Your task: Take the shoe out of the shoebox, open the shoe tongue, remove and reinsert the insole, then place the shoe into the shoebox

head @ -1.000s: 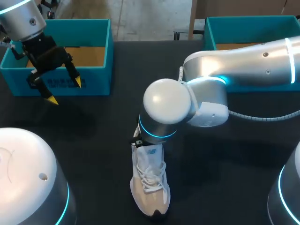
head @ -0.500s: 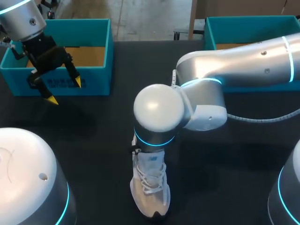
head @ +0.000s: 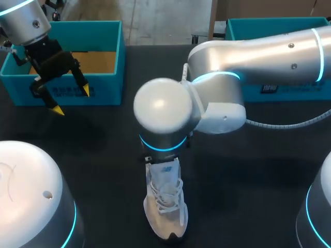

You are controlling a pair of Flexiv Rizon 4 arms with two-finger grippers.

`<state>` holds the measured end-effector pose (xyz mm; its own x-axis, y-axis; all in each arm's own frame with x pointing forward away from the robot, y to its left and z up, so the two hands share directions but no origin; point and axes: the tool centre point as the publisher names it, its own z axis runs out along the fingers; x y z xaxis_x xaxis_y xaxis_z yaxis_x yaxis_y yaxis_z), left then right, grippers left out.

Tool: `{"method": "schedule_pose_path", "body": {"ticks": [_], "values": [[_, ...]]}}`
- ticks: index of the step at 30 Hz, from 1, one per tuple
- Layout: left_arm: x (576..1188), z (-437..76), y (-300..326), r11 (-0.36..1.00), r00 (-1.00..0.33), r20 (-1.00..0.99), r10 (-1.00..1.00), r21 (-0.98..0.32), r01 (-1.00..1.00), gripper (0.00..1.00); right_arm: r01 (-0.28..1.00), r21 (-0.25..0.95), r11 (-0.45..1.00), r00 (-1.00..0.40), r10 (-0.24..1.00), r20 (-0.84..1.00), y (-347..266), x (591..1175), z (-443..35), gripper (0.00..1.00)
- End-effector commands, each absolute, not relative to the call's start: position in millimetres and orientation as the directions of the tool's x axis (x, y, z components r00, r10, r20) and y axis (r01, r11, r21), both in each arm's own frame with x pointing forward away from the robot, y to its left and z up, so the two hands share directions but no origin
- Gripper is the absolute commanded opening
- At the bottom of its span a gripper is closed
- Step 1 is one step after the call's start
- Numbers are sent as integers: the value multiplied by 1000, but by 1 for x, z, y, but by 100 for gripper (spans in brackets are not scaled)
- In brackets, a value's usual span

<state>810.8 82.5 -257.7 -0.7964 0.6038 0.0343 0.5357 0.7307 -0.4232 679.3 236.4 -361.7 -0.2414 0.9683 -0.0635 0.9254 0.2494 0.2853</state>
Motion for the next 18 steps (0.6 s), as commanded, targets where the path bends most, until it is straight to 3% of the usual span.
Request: {"method": "schedule_pose_path", "body": {"ticks": [1,8,18], "values": [[811,-257,83,731,-796,35,604,-422,536,100,945,221,242,-241,970,-32,235,679,-380,0],[811,-257,83,731,-796,35,604,-422,536,100,958,190,213,-216,976,-1,233,670,-402,0],[811,-257,83,731,-796,35,604,-422,536,100,940,248,236,-239,971,-16,243,686,-399,0]]}}
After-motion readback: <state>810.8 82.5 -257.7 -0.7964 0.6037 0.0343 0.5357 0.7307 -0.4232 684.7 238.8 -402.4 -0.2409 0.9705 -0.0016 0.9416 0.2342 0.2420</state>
